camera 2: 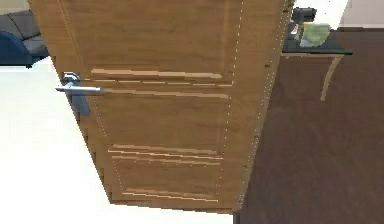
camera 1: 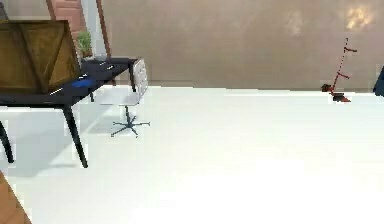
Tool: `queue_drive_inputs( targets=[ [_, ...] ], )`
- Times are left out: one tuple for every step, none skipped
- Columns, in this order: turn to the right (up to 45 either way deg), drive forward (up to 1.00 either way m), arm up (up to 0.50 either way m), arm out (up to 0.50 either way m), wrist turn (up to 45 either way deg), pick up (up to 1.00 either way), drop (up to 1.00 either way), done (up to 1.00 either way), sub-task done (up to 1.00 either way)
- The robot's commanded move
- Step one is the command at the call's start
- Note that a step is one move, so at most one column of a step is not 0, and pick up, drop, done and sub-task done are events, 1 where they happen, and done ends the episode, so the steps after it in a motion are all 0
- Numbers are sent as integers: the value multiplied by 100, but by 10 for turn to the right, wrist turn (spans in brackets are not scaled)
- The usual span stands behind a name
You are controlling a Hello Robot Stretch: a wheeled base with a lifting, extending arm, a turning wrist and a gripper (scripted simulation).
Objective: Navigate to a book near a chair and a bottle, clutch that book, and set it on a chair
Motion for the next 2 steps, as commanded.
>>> queue_drive_inputs(
  targets=[
    [0, 100, 0, 0, 0, 0, 0, 0, 0],
    [0, 100, 0, 0, 0, 0, 0, 0, 0]
  ],
)
